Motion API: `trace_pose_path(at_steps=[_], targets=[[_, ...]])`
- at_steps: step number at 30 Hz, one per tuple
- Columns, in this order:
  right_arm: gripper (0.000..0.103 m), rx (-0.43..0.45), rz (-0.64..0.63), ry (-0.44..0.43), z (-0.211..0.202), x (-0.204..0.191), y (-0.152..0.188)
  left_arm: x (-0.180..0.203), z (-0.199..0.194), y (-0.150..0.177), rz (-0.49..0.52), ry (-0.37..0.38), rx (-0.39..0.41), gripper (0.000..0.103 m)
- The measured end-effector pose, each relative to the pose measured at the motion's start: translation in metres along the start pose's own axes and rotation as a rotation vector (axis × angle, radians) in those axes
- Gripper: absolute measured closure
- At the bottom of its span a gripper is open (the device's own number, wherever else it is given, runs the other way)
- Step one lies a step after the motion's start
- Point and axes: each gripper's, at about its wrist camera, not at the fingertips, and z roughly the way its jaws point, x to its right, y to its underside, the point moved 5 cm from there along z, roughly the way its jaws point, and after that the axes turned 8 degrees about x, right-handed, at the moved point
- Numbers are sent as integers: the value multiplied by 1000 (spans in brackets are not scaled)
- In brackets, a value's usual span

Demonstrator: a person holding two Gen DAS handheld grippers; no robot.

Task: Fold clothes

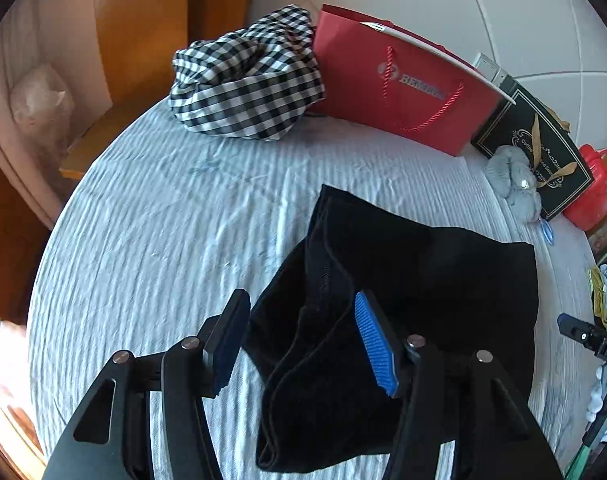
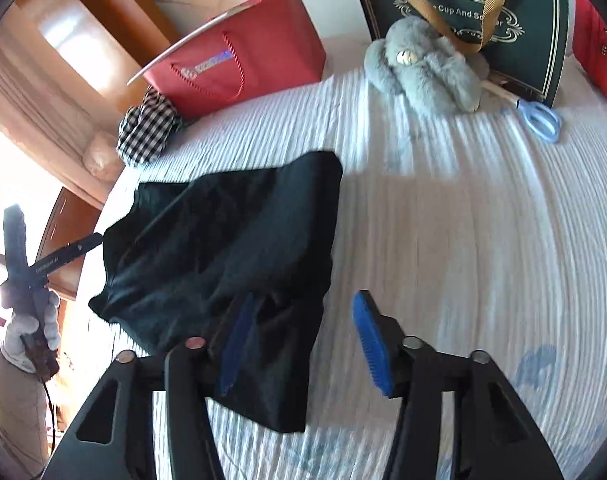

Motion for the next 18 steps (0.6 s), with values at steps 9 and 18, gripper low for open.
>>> trace_pose_path(at_steps=[9,18], targets=[[24,-33,45,60,54,6,-43,24,73,-28,83,34,-90,48],[92,-11,-22,183,75,10,-51,22,101,-48,224,-155,-21,89]])
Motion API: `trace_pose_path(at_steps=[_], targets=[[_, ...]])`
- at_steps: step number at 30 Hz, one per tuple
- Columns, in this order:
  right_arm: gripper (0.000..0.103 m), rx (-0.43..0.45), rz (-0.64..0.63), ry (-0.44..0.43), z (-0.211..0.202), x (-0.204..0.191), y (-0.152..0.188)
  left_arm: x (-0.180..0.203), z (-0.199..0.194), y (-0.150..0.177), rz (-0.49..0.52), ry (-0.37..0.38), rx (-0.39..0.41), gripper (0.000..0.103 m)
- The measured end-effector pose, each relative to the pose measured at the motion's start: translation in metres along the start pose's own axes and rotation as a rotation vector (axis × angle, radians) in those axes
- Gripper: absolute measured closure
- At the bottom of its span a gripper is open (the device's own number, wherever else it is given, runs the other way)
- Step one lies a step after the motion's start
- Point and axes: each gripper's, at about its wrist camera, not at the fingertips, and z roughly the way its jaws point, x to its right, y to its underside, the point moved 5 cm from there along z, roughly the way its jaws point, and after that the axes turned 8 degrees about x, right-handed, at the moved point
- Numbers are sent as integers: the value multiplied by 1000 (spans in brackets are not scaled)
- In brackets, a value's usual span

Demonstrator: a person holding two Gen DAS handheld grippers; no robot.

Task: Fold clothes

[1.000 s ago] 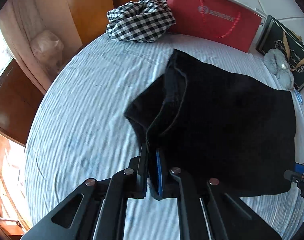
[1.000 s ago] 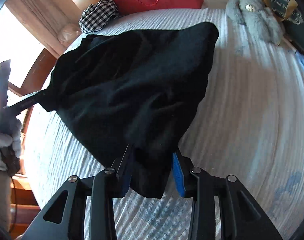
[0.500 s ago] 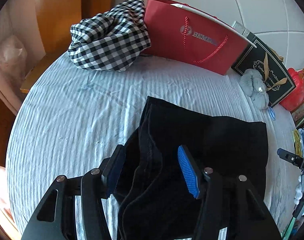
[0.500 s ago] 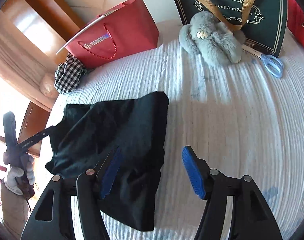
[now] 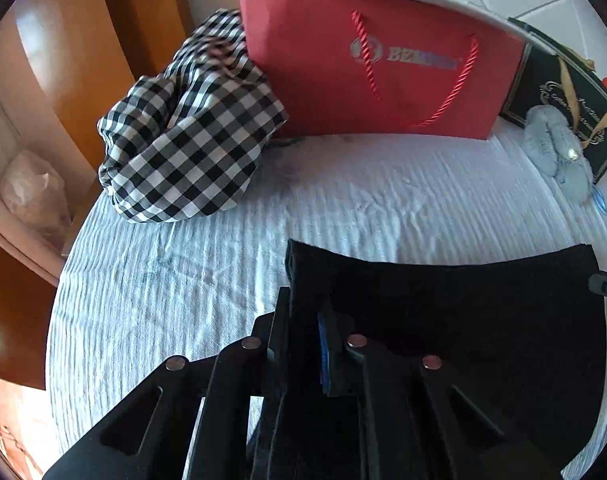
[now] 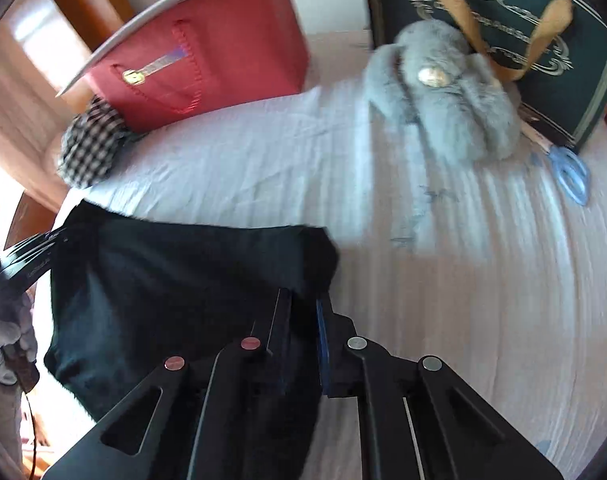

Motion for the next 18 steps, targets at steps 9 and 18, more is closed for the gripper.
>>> trace_pose_path(at_steps=[9,18], targets=[[44,103,62,-95,-58,5,16,-43,-51,1,-132,92,84,41],[83,35,32,-215,-47,-50,62,2,-66,50,-40,167,6,86]])
